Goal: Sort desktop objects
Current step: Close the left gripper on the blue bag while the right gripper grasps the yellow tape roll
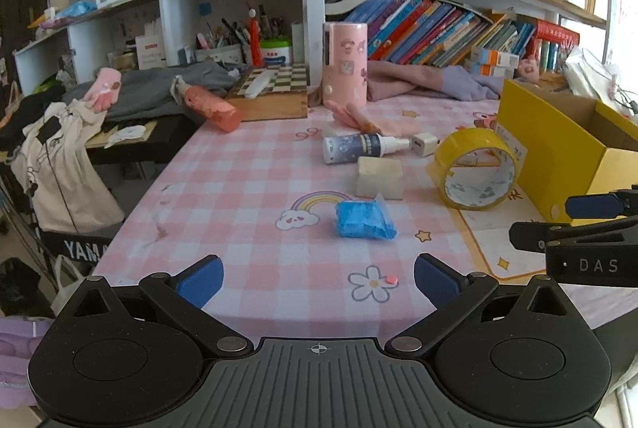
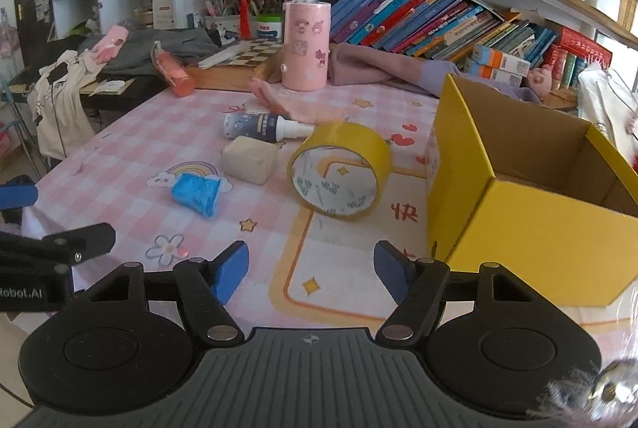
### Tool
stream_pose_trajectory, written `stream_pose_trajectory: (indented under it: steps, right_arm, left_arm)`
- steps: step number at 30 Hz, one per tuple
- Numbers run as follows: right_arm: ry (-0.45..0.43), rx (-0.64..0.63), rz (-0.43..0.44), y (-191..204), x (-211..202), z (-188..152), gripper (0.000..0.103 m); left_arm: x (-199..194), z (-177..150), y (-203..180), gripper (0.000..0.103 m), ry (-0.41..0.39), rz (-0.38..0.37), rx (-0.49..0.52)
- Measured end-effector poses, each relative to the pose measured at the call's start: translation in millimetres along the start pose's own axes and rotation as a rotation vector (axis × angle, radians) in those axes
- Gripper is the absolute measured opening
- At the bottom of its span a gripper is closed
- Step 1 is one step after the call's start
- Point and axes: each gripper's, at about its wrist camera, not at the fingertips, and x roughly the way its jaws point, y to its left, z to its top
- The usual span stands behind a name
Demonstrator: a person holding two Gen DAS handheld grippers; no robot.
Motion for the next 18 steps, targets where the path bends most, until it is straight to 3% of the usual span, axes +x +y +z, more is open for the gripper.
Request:
stream_pose_trajectory:
  steps: [6,18]
  right_arm:
    - [0.011,-0.015,0.006,-5.3,19.9,9.9,0.073]
    - [0.004,-0.066,-0.014,-13.4,53.9,35.1,0.082]
  left_arm:
    - [22.2,8.8,-3.1,0.103,0.039,-0.009,-0.022]
    - [58.1,28.8,-18.1,0.102,0.069,-0.010,0.027]
